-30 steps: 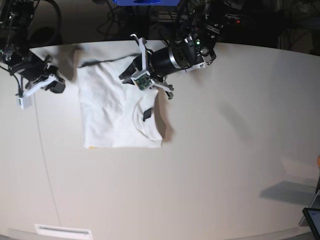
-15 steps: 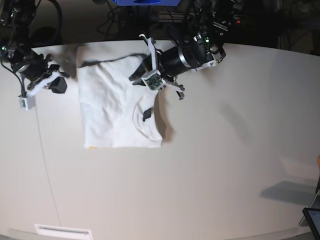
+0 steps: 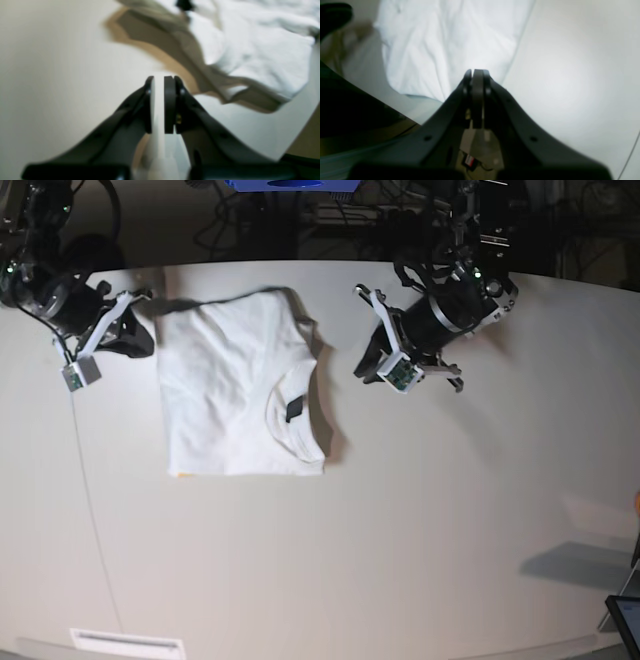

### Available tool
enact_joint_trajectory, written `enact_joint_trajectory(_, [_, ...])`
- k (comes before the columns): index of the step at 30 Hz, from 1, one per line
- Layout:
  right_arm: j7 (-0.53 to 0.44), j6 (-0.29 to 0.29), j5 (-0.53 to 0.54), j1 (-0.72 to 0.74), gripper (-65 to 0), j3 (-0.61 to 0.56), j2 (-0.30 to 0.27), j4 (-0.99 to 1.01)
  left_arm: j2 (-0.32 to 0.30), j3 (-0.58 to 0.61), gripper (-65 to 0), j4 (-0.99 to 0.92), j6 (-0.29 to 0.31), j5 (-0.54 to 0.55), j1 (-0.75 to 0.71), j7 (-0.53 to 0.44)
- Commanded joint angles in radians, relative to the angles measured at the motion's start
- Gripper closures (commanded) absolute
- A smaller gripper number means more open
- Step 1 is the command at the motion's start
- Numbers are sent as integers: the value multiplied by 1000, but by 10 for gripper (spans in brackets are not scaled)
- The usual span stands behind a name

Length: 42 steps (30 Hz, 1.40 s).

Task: Fold the T-shirt properly
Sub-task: 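Smooth the collar edge of the folded shirt with both grippers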

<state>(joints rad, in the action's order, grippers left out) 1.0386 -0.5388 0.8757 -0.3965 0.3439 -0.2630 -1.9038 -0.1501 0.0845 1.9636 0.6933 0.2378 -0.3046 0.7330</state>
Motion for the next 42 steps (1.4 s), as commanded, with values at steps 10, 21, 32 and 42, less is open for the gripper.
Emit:
enact_joint_trajectory(10, [-25,-24,20,31,-1,-108,6,11,-4,-65,-57,20,5,15,-18,-23])
enact_joint_trajectory(21, [-131,-30,-212,31,-1,-179,69,241,-21,-71,-57,16,5,15,-35,-23])
enact_joint_trajectory(32, [-24,-24,-209,18,0,-194,63,-82,-16,-65,-57,20,5,22,-35,-23])
enact_joint_trajectory(42, [6,-22,-217,64,-1,-70,49,-95,-6,119,-57,27,5,22,-57,-23])
